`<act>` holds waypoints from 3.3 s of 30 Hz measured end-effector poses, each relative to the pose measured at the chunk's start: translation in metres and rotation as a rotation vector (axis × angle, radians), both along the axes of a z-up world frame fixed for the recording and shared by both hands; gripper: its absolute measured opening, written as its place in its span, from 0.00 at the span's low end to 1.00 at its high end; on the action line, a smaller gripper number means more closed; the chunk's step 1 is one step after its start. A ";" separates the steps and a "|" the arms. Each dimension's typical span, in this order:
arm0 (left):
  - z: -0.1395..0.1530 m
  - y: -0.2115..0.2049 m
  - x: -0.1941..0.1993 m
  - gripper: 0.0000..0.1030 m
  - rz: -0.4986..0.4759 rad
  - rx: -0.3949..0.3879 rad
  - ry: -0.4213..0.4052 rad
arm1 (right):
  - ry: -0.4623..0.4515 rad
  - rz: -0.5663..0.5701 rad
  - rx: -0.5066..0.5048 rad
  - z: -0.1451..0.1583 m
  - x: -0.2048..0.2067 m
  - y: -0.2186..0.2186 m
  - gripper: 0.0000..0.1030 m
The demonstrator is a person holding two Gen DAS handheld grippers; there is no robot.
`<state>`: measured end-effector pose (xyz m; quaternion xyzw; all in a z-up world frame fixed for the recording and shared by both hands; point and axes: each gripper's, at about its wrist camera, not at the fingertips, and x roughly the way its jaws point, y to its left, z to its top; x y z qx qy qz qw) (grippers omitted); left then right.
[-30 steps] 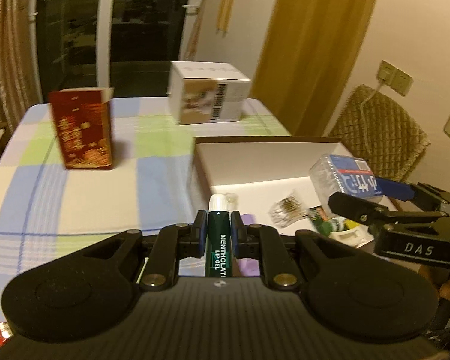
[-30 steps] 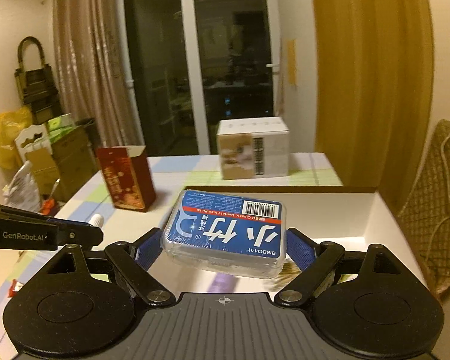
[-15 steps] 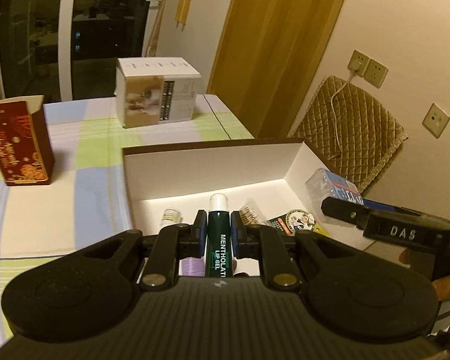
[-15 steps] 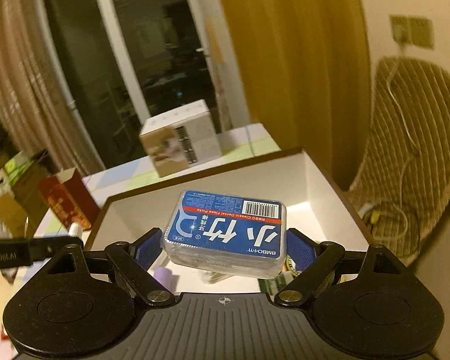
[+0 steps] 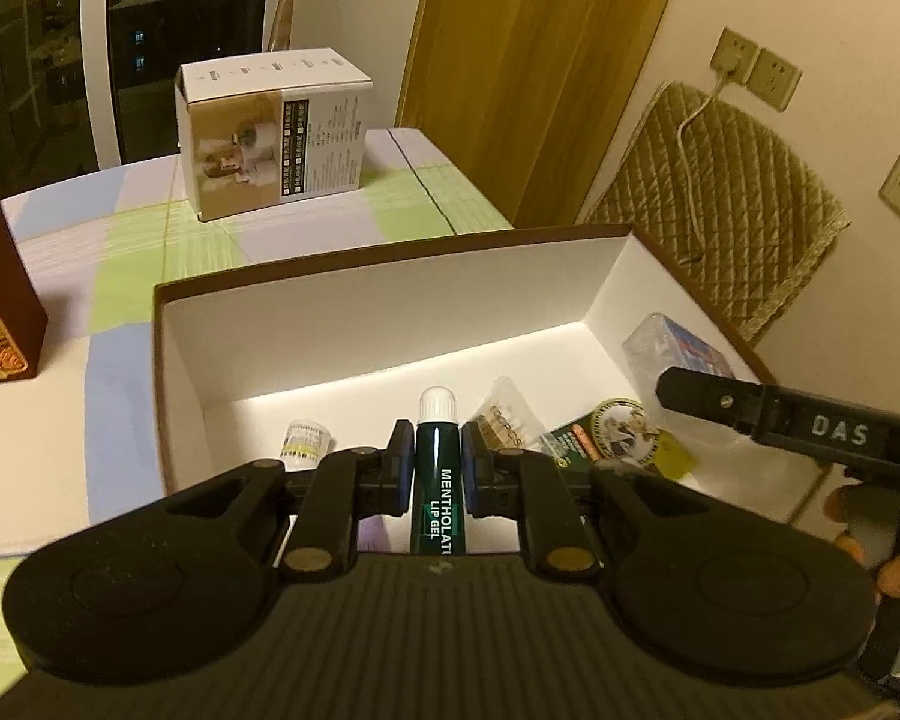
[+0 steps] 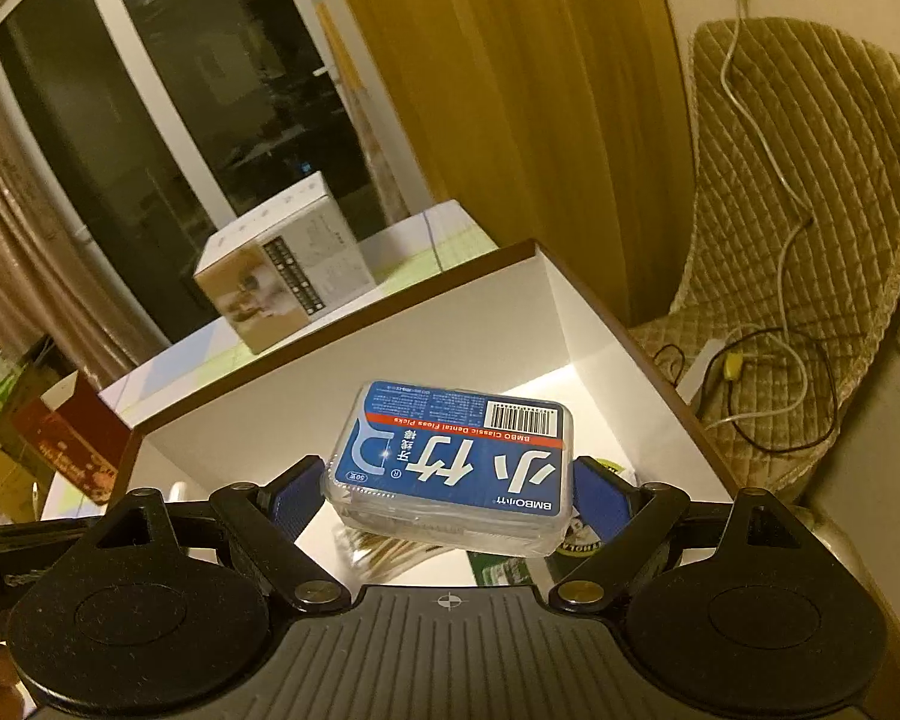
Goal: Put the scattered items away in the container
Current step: 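Lift the lip gel and toothpick box over the box with both tools, then lower both items into the box and open both tools, then withdraw both open tools from the box back over the table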
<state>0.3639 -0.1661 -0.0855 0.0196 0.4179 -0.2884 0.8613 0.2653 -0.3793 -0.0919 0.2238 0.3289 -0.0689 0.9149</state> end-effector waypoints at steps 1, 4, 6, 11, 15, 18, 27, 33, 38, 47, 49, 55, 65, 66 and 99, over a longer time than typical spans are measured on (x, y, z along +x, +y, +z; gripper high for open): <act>-0.001 -0.005 0.004 0.12 0.002 0.006 0.007 | 0.003 -0.010 0.006 -0.001 0.002 -0.003 0.87; -0.006 -0.022 0.017 0.12 0.001 0.031 0.020 | 0.003 -0.030 0.031 -0.003 0.006 -0.008 0.87; -0.012 -0.032 0.026 0.12 0.012 0.064 0.032 | 0.002 -0.039 0.032 -0.005 0.009 -0.010 0.87; -0.029 -0.047 0.044 0.12 0.035 0.116 0.064 | -0.003 -0.042 0.039 -0.007 0.013 -0.014 0.87; -0.035 -0.048 0.046 0.22 0.039 0.147 0.065 | -0.004 -0.032 0.035 -0.008 0.016 -0.014 0.87; -0.033 -0.037 0.043 0.27 0.065 0.151 0.060 | -0.002 -0.027 0.038 -0.009 0.018 -0.013 0.87; -0.011 0.003 0.027 0.43 0.122 0.063 0.042 | 0.016 0.037 -0.049 -0.003 0.031 0.001 0.87; -0.008 0.008 0.015 0.58 0.129 0.082 -0.011 | 0.047 0.100 -0.135 -0.003 0.045 0.011 0.87; -0.012 0.012 0.013 0.59 0.118 0.081 -0.007 | 0.067 0.139 -0.213 -0.006 0.068 0.014 0.87; -0.012 0.017 0.011 0.63 0.117 0.070 -0.003 | 0.072 0.192 -0.283 -0.017 0.091 0.012 1.00; -0.011 0.018 0.010 0.64 0.118 0.068 -0.001 | 0.074 0.204 -0.298 -0.012 0.086 0.011 1.00; -0.006 0.019 0.001 0.70 0.113 0.070 0.014 | 0.095 0.216 -0.269 0.002 0.054 0.006 1.00; 0.016 0.023 -0.035 0.82 0.115 0.065 -0.011 | 0.113 0.158 -0.210 0.016 0.000 0.020 1.00; 0.019 0.023 -0.039 0.83 0.119 0.064 -0.013 | 0.111 0.157 -0.213 0.019 -0.004 0.021 1.00; 0.057 0.051 -0.149 0.94 0.158 0.088 -0.057 | 0.085 0.146 -0.283 0.060 -0.104 0.069 1.00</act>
